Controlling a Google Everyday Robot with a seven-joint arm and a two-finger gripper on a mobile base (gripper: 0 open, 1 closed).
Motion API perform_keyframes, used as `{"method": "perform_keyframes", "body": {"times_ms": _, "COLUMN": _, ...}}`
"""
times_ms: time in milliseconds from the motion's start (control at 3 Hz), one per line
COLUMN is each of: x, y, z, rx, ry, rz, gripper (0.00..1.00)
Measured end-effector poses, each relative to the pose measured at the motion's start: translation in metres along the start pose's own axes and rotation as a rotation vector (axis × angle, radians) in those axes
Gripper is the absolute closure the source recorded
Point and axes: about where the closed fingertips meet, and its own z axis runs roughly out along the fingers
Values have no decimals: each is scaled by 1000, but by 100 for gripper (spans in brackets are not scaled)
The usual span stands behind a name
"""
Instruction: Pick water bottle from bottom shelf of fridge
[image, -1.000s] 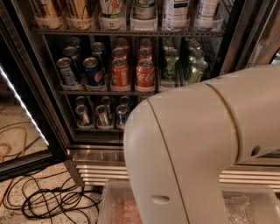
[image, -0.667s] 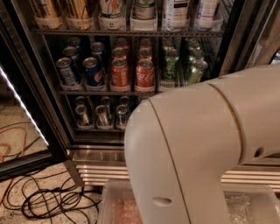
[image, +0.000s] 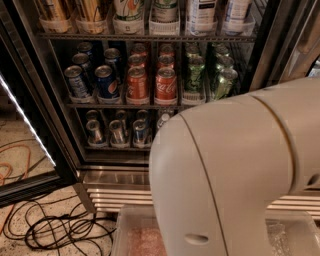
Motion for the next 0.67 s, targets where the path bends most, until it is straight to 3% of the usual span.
{"method": "perform_keyframes", "body": {"times_ms": 667, "x": -3, "y": 3, "z": -6, "rx": -15, "ry": -3, "rz": -3, "gripper": 100}}
